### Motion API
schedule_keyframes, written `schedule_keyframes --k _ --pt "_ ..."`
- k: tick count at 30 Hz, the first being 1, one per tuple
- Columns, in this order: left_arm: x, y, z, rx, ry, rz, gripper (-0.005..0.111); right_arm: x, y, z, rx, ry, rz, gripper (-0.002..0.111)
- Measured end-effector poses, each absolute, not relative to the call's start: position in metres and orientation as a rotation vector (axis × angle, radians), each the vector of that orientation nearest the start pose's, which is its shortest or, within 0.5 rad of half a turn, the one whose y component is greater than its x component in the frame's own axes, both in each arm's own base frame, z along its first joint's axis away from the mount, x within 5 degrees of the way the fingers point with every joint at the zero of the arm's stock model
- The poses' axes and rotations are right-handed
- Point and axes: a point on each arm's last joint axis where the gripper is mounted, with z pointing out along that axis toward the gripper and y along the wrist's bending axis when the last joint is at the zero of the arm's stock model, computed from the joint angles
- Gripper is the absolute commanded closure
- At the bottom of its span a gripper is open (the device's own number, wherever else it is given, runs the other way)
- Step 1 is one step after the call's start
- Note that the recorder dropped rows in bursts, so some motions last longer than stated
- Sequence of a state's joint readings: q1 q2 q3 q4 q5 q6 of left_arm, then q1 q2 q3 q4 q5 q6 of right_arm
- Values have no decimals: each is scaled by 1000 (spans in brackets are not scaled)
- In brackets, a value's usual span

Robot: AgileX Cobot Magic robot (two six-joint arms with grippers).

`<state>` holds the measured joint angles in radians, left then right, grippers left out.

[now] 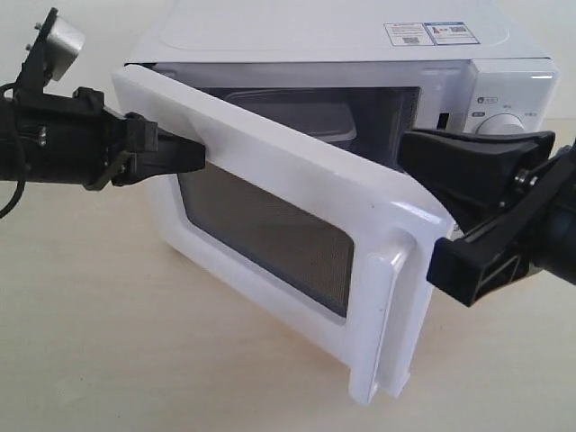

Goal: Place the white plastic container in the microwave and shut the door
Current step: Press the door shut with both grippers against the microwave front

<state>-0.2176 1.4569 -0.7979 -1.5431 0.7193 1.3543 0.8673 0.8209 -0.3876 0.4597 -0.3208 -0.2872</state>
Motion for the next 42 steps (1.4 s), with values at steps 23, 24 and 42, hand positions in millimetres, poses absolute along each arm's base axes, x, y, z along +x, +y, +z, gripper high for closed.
schedule_keyframes --k 23,24,42 --pt "308 -129 241 451 2140 -999 102 126 129 274 -501 1671 646 109" --pt "308 -129 241 451 2140 -999 102 131 134 271 -492 1683 634 109" --pt "308 -129 241 451 2140 -999 102 194 159 247 -156 1701 377 109"
